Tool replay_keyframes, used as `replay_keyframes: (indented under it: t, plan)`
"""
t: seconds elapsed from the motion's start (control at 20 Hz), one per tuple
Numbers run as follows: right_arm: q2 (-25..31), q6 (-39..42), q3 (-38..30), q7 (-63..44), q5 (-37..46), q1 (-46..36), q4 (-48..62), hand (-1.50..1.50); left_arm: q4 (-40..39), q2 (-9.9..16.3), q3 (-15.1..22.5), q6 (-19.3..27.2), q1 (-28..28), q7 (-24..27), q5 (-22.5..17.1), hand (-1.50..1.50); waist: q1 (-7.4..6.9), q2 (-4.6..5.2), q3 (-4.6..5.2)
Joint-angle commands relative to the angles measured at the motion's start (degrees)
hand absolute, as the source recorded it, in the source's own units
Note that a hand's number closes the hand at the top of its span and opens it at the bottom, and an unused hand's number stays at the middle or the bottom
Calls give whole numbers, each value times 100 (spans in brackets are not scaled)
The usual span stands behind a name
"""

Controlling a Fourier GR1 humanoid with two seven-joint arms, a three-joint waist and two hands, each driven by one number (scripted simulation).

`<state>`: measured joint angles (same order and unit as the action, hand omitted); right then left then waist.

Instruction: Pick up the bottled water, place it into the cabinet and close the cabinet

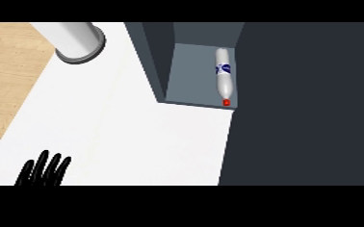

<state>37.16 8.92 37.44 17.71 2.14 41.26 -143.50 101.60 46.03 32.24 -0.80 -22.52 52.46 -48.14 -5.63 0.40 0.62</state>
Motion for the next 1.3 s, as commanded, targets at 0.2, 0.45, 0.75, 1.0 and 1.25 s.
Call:
replay_keyframes:
  t: [0.2, 0.45, 0.75, 1.0, 1.25]
  plan:
    - [38, 537, 607, -1378, 252, -1634, -390, 150, -72, 482, -250, -601, -185, 139, -107, -150, -330, 90, 31]
    - [-100, 559, 637, -1886, 55, -2298, 3, 150, -117, 636, -485, -834, -196, 211, -284, -150, -411, 106, 45]
    - [-689, 360, 769, -2342, -336, -2853, 315, 150, -145, 706, -596, -893, -97, 183, -279, -150, -447, 155, 52]
    - [-1076, 150, 582, -2573, -577, -3001, 614, 150, -72, 878, -671, -1091, -135, 147, -354, -150, -497, 204, 41]
    - [-1488, 12, 433, -2753, -956, -3167, 856, 150, -72, 921, -780, -1163, -147, 188, -418, -150, -624, 251, 36]
